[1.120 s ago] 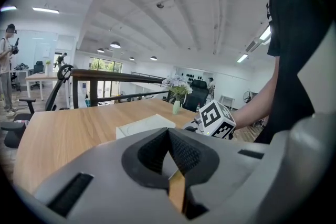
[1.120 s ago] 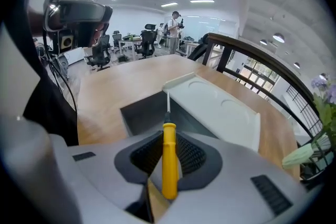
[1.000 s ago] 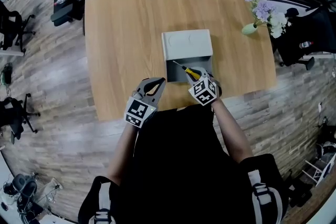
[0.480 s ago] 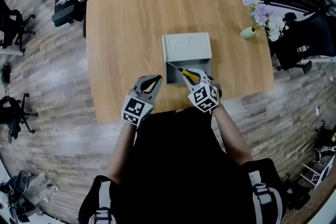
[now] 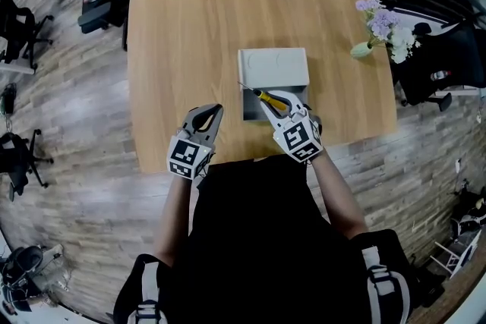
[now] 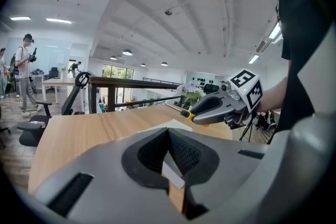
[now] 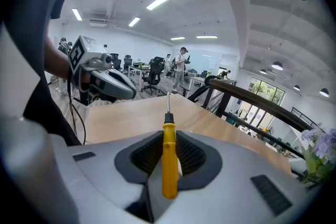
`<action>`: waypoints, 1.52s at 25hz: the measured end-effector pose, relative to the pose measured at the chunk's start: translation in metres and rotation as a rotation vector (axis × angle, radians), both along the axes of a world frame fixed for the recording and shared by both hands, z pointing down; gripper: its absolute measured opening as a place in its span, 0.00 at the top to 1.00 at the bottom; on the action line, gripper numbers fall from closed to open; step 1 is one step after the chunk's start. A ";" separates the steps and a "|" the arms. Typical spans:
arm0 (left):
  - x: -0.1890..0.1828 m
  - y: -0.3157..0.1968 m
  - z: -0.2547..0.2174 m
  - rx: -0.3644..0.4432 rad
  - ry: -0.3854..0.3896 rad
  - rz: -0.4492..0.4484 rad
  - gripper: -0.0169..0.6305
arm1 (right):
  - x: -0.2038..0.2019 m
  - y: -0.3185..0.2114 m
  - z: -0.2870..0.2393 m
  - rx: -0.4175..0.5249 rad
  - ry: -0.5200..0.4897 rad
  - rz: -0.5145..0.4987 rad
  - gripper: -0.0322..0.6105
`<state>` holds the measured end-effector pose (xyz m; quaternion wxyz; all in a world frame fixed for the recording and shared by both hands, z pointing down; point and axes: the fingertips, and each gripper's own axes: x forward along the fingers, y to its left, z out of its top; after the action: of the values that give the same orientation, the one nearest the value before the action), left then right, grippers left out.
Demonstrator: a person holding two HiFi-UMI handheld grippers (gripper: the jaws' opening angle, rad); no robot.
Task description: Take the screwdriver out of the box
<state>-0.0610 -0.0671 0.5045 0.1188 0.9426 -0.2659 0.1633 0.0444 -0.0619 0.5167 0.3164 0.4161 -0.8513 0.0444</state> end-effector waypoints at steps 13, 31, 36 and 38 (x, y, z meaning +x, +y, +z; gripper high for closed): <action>0.000 0.006 -0.008 0.016 -0.003 0.009 0.94 | -0.019 -0.007 -0.037 0.072 -0.030 -0.067 0.81; -0.001 -0.002 -0.013 0.022 0.000 -0.049 0.94 | -0.022 -0.003 -0.043 0.091 -0.054 -0.129 0.81; 0.000 -0.003 -0.012 0.020 -0.005 -0.043 0.94 | -0.022 -0.004 -0.042 0.092 -0.050 -0.130 0.81; 0.003 -0.003 -0.013 0.022 -0.006 -0.036 0.94 | -0.020 -0.003 -0.040 0.088 -0.042 -0.129 0.81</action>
<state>-0.0577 -0.0697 0.4916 0.1104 0.9384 -0.2852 0.1610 0.0243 -0.0645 0.4765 0.2822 0.3727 -0.8840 -0.0047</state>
